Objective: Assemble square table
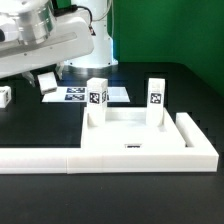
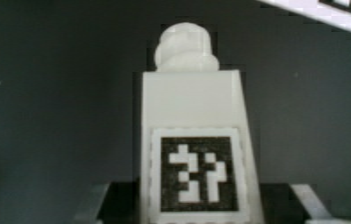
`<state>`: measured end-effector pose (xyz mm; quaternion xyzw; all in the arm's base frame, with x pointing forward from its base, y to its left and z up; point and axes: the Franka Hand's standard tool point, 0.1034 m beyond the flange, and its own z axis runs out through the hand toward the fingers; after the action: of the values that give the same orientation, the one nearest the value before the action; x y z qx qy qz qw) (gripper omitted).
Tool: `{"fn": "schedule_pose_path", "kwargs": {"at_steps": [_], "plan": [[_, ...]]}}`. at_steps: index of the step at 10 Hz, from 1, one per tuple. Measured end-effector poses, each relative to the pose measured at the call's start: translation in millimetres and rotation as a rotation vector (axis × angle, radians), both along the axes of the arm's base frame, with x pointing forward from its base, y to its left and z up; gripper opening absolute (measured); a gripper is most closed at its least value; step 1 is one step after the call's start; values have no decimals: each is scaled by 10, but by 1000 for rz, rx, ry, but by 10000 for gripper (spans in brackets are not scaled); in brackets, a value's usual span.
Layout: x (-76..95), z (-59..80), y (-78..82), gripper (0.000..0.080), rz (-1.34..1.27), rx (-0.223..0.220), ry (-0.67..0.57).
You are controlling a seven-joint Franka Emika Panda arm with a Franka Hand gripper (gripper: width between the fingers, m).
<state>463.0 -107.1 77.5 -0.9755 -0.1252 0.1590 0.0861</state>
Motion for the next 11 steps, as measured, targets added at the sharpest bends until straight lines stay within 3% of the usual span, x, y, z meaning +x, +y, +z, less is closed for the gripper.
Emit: {"fn": "schedule_pose_path", "kwargs": {"at_steps": [4,5,8,11], "plan": [[42,-76,-188,290,-27,-11,-282],[-30,-150,-245,290,-44,-20,-333],[269,62,-188,290,-67,4,-369],[632,296,88,290,-150,9,-377]]}}
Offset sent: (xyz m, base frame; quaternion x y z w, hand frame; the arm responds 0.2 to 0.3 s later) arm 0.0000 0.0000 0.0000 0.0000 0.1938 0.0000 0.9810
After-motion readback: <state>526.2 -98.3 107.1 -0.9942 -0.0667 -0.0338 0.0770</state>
